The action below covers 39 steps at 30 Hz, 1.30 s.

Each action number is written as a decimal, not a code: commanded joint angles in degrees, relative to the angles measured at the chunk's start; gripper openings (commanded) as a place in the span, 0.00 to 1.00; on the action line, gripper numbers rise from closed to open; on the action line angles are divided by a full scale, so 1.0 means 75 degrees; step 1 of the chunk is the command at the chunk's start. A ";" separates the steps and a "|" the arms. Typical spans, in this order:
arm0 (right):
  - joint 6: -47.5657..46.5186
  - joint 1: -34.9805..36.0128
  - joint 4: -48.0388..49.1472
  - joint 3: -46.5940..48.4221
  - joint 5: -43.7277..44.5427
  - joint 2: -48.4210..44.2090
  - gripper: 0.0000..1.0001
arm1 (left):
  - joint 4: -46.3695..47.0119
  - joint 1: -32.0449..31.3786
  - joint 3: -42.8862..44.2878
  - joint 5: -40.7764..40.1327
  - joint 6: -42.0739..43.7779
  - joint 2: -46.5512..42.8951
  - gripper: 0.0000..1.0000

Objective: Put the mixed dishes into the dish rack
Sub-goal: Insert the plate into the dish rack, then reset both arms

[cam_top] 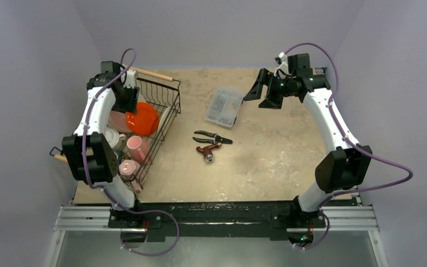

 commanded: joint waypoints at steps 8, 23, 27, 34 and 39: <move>0.0210 0.0002 -0.0036 0.0677 0.0932 -0.0604 0.98 | 0.0805 -0.0143 -0.0466 0.0566 -0.2183 -0.2302 0.50; -0.0158 -0.0004 0.0557 0.0632 0.3297 -0.3314 0.99 | 0.3484 -0.1710 -0.0578 0.1850 -0.3260 -0.5799 0.77; -0.0193 0.0002 0.0651 0.0589 0.4700 -0.4225 0.99 | 0.3916 -0.1722 -0.0558 0.2155 -0.3313 -0.6575 0.86; -0.0513 0.0002 0.0890 0.0734 0.5974 -0.5615 0.99 | 0.4324 -0.1722 -0.0462 0.2022 -0.3206 -0.7451 0.90; -0.0386 0.0002 0.0729 0.0680 0.6141 -0.5811 0.99 | 0.4041 -0.1722 -0.0496 0.1958 -0.3149 -0.7695 0.90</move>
